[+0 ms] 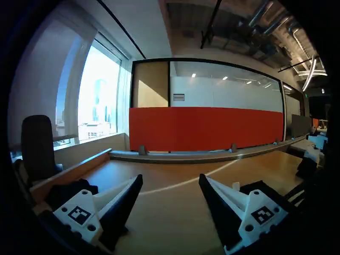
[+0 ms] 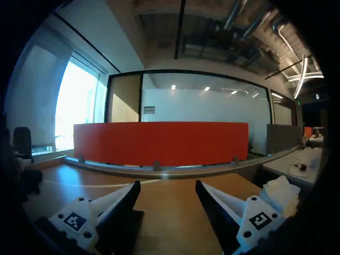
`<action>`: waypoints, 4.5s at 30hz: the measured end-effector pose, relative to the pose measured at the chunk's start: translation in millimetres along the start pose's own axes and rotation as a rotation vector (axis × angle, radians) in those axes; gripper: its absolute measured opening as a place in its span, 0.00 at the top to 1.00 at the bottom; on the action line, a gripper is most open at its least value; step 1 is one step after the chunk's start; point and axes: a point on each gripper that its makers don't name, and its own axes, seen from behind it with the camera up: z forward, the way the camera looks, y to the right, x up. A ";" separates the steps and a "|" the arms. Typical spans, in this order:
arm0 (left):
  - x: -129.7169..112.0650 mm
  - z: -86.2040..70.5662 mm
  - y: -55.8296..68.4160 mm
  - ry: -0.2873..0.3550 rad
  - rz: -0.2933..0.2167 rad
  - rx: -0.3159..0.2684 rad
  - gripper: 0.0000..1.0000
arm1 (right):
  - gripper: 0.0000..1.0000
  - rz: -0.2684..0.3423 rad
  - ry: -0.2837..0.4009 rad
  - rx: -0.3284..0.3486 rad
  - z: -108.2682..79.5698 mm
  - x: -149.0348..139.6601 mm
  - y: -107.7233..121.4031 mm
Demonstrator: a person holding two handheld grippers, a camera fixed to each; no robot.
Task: Fold towel
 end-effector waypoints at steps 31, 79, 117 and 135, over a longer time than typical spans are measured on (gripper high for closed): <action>107.9 -12.0 34.3 -0.076 0.058 -0.144 0.02 | 0.00 -0.064 -0.077 0.079 -14.2 110.5 -22.4; -55.6 -28.4 122.8 -0.424 0.194 -0.546 0.02 | 0.00 -0.288 -0.493 0.517 -41.9 -58.7 -71.4; -217.6 -68.2 143.1 -0.726 0.305 -0.671 0.02 | 0.00 -0.325 -0.768 0.636 -95.2 -228.8 -77.2; -237.2 -75.5 152.0 -0.774 0.310 -0.669 0.02 | 0.05 -0.352 -0.836 0.669 -111.0 -258.5 -71.3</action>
